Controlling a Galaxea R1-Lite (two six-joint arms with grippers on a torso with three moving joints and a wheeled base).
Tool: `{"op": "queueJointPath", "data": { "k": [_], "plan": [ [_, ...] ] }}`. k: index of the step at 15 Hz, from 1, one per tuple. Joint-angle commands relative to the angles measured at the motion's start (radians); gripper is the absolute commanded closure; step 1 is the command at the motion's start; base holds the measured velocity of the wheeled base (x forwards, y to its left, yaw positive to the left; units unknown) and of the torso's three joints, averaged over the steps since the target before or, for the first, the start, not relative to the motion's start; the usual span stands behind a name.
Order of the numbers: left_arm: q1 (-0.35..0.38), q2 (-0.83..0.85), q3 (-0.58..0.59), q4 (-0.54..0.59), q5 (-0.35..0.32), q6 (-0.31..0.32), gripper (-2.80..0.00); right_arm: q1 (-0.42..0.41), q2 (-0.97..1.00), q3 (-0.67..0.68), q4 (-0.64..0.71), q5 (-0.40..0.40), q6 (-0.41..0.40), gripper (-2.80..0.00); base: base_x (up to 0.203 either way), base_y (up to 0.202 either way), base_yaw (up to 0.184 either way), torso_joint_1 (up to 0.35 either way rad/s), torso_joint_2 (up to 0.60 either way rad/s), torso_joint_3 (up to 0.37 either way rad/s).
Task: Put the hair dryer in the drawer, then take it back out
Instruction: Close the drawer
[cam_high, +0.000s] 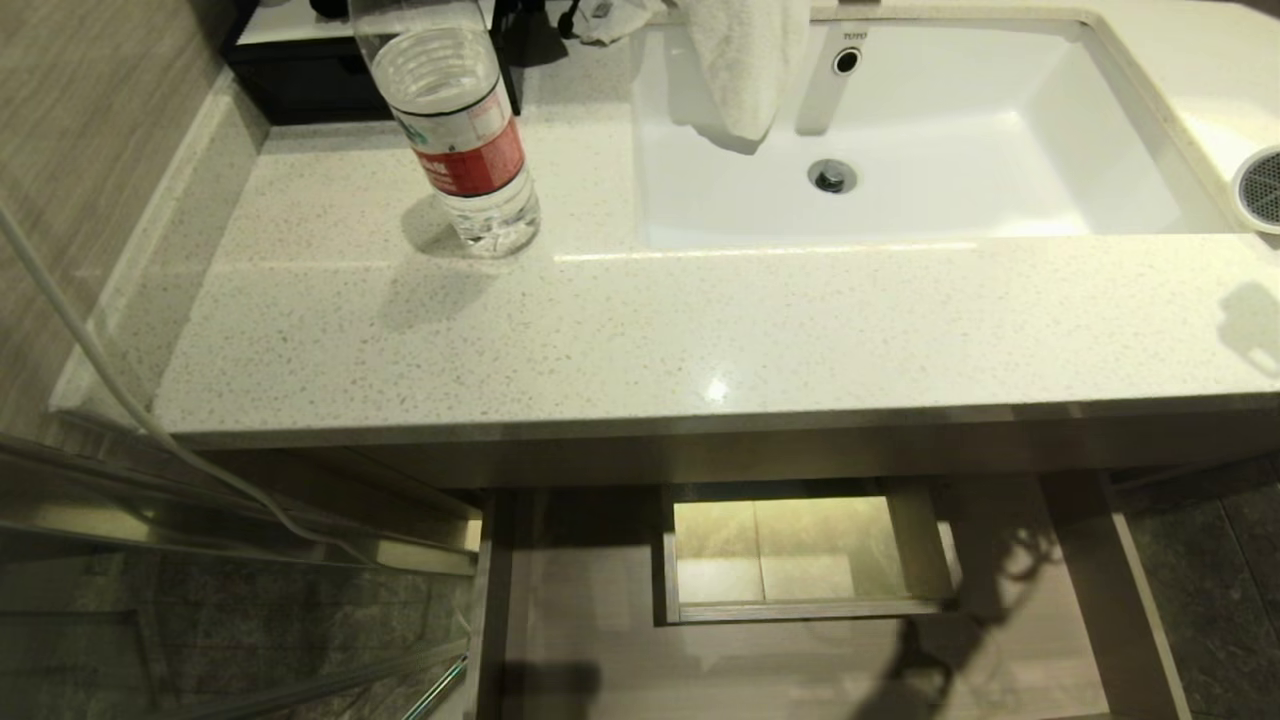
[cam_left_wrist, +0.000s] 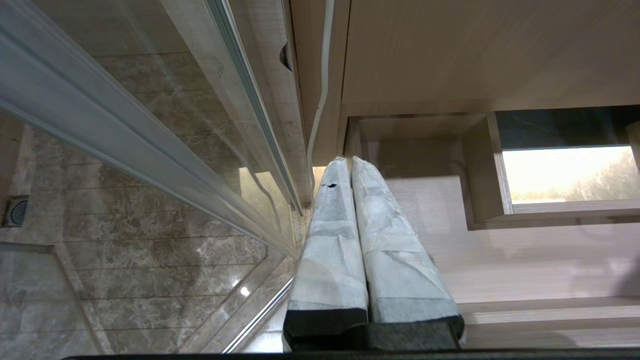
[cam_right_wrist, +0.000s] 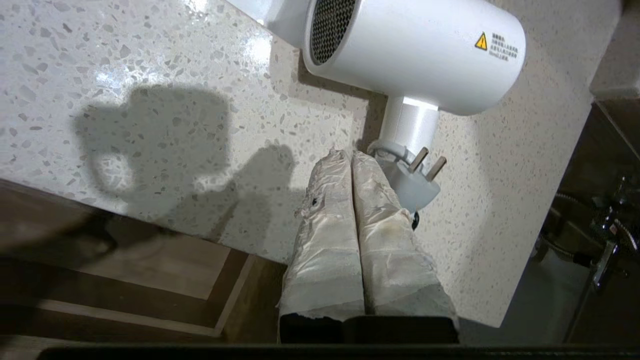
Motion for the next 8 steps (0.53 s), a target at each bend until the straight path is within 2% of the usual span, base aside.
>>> {"op": "queueJointPath", "data": {
  "k": [1, 5, 6, 8],
  "plan": [
    [0.001, 0.001, 0.0, 0.0, 0.0, 0.0, 0.0, -0.002, -0.046, 0.012, 0.094, -0.051, 0.005, 0.0, 0.0, 0.0, 0.0, 0.0, 0.0, 0.0],
    [0.0, 0.0, 0.0, 0.0, 0.0, 0.0, 0.0, -0.001, -0.123, 0.121, 0.456, -0.235, -0.047, 0.0, 0.0, 0.0, 0.0, 0.0, 0.0, 0.0],
    [0.001, 0.001, 0.0, 0.0, 0.0, 0.0, 0.0, -0.001, -0.128, 0.146, 0.538, -0.248, -0.054, 0.0, 0.0, 0.0, 0.0, 0.0, 0.0, 0.0],
    [-0.001, 0.001, 0.0, 0.0, 0.0, 0.0, 0.0, -0.001, -0.119, 0.167, 0.586, -0.253, -0.057, 0.0, 0.0, 0.0, 0.0, 0.0, 0.0, 0.0]
  ]
}}
